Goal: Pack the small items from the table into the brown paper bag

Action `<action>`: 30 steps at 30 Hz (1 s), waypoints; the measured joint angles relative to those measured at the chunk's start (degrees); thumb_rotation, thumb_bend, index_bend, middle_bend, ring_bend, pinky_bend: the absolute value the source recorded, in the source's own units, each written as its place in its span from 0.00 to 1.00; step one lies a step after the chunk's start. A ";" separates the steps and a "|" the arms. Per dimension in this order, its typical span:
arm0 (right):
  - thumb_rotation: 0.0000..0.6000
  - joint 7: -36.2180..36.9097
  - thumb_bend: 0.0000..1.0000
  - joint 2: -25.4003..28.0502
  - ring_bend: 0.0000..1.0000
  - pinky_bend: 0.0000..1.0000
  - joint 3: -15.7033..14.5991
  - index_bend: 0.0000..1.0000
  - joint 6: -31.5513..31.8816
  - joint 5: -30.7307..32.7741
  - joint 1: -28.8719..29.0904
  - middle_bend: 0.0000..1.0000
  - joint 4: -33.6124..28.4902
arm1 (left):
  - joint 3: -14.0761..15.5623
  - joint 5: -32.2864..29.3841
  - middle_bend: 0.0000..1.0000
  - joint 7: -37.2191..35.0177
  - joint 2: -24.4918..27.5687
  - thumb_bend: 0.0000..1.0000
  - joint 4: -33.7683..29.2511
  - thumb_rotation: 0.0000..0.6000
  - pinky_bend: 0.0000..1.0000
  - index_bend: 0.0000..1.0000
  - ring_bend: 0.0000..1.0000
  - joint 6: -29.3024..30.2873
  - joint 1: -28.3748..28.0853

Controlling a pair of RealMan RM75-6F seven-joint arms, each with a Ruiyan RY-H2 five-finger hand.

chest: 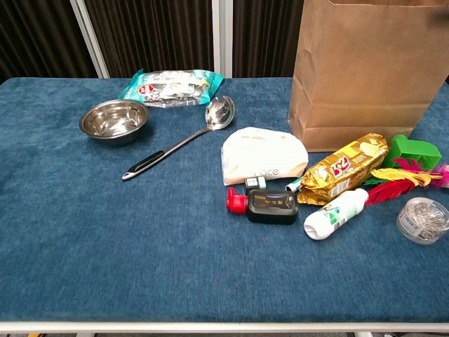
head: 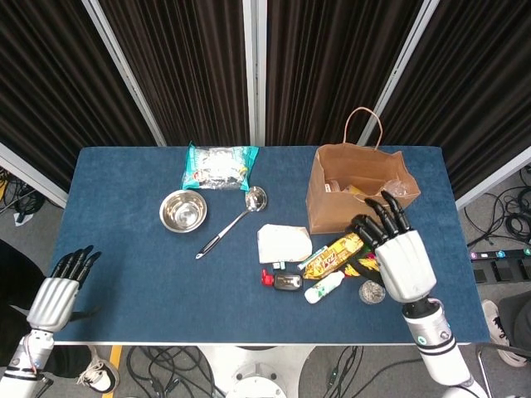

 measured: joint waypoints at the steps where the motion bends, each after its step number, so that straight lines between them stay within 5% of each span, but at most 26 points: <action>1: 1.00 0.18 0.00 1.07 0.17 0.11 -1.77 0.43 -1.78 1.57 -1.07 0.39 0.29 | -0.06 0.02 0.09 0.10 0.02 0.12 -0.15 1.00 0.12 0.08 0.00 0.04 -0.04; 5: 1.00 0.47 0.00 2.79 0.17 0.12 -6.79 0.43 -5.82 6.39 -4.72 0.39 3.19 | -0.05 0.01 0.09 0.35 -0.29 0.12 -0.38 1.00 0.12 0.08 0.00 -0.26 -0.17; 10: 1.00 2.83 0.00 0.91 0.17 0.11 -8.80 0.43 -6.67 9.53 -8.41 0.40 8.60 | 0.43 0.35 0.09 0.46 -0.79 0.12 -0.08 1.00 0.12 0.08 0.00 -0.53 -0.13; 22: 1.00 9.15 0.00 -8.83 0.14 0.05 -7.63 0.42 -12.66 15.82 -9.98 0.37 20.32 | 0.12 0.55 0.09 0.52 -0.23 0.12 -0.02 1.00 0.12 0.08 0.00 1.10 0.40; 30: 1.00 8.95 0.00 -10.48 0.11 0.04 -6.42 0.39 -14.11 15.48 -9.19 0.31 21.72 | -0.56 -0.46 0.09 -0.27 -0.34 0.11 0.83 1.00 0.12 0.08 0.00 0.92 0.44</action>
